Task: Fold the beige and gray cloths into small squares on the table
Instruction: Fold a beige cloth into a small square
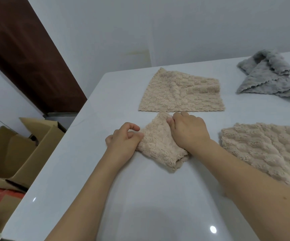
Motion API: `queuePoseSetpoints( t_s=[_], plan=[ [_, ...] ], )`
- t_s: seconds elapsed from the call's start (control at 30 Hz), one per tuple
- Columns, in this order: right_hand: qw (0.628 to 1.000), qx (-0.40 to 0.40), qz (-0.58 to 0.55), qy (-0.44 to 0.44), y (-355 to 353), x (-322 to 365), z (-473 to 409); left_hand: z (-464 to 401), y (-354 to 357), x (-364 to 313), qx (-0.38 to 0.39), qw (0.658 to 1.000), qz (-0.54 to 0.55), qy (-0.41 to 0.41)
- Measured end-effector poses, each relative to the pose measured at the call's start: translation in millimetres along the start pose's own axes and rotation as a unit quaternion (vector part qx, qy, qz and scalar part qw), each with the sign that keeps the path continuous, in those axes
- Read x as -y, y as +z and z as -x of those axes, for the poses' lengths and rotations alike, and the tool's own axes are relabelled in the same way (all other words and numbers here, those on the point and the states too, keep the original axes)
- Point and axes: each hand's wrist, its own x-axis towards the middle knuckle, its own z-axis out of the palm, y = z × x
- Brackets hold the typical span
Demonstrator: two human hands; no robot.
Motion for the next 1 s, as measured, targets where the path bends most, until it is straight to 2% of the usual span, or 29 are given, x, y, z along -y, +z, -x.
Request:
queuePoseSetpoints(
  t_s=[0.1,0.23,0.33,0.43,0.57,0.77,1.0],
  plan=[
    [1.000,0.022,0.000,-0.009,-3.3,-0.9,-3.1,1.9,6.0,-3.1,-0.029,0.998,-0.048,0.026],
    [0.994,0.111,0.006,-0.018,-12.7,-1.2,-5.4,2.4,11.6,-4.7,-0.079,0.986,-0.131,0.071],
    [0.997,0.072,-0.017,-0.014,-11.6,-1.5,2.7,4.5,9.8,-0.7,-0.092,0.975,-0.178,0.100],
    [0.997,0.040,-0.058,0.003,-9.5,-2.2,6.0,27.1,12.9,-0.7,-0.141,0.962,-0.168,0.164],
    [0.997,0.037,-0.065,0.013,-8.5,-4.8,3.6,65.0,33.0,-12.2,-0.123,0.929,-0.233,0.260],
    [0.996,0.036,-0.075,0.019,-7.8,-3.9,4.2,69.2,40.9,-19.2,-0.140,0.899,-0.300,0.287],
    [0.997,0.032,-0.067,0.019,-8.5,-3.4,5.0,68.2,40.9,-13.5,-0.108,0.916,-0.318,0.220]
  ],
)
